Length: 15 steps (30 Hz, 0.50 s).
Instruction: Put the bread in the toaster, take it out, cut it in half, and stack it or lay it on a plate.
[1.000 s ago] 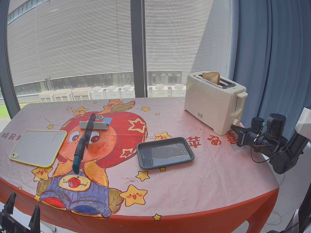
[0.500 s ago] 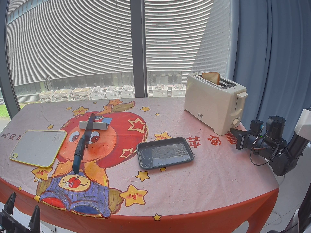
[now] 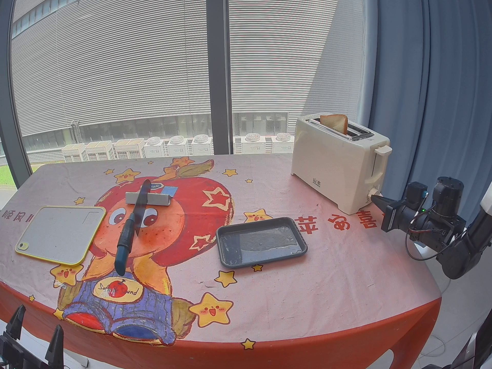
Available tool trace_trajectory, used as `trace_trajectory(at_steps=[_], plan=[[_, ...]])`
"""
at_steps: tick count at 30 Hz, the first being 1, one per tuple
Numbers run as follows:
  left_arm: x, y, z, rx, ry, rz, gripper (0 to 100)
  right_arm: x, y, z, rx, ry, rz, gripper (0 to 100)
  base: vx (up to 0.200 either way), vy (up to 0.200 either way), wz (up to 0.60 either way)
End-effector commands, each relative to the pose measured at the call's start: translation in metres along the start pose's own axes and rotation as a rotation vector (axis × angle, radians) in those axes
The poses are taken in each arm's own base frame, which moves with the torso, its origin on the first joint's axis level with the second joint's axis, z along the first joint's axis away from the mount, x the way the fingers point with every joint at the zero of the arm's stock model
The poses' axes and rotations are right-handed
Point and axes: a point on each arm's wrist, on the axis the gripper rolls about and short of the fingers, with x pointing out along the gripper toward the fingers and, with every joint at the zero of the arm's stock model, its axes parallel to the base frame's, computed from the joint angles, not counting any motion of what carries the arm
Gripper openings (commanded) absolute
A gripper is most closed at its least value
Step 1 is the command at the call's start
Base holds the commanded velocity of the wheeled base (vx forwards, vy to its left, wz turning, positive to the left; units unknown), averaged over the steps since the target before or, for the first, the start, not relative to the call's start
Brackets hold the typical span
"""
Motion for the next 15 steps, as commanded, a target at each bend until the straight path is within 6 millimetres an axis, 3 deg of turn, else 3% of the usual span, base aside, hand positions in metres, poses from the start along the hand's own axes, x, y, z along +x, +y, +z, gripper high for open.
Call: trace_trajectory(at_steps=[1, 7, 14, 15], plan=[[0.001, 0.000, -0.004, 0.000, 0.016, 0.000, 100, -0.027, 0.014, 0.033, -0.032, -0.114, 0.025, 0, 0.000, 0.000, 0.00], [0.001, 0.000, -0.005, 0.000, 0.017, 0.000, 100, -0.043, 0.028, 0.059, -0.062, -0.226, 0.072, 0, 0.000, 0.000, 0.00], [0.001, 0.000, -0.005, 0.000, 0.017, 0.000, 100, -0.044, 0.028, 0.090, -0.086, -0.347, 0.077, 0, 0.000, 0.000, 0.00], [0.001, 0.000, -0.004, 0.000, 0.016, 0.000, 100, -0.043, 0.028, 0.102, -0.091, -0.390, 0.073, 0, 0.000, 0.000, 0.00]])
